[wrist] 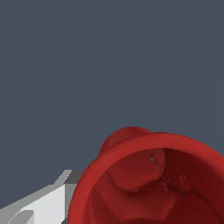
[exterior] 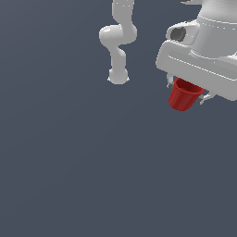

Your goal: Pick up the object and move it to a goal position.

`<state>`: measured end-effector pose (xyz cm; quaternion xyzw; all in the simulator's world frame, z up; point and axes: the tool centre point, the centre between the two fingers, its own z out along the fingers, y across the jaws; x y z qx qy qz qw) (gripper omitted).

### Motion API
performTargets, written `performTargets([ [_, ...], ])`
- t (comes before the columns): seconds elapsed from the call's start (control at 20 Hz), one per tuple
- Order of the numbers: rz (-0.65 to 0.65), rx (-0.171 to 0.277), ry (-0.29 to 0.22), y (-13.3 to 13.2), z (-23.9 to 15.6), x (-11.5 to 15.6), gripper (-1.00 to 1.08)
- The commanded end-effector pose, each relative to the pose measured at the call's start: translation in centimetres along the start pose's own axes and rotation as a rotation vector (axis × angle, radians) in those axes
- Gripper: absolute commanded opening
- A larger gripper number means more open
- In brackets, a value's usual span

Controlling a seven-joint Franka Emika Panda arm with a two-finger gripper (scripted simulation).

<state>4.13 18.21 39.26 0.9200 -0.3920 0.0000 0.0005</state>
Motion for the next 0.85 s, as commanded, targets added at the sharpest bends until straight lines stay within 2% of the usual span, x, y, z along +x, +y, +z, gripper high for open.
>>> performTargets([
  [0.0,0.001,0.001,0.000,-0.7,-1.4,-0.8,-1.00],
  [0.35,0.001,0.001,0.000,-1.9,-3.6,-2.0,-1.00],
  [0.8,0.000,0.001,0.000,-2.3,-4.3,-2.4,-1.00],
])
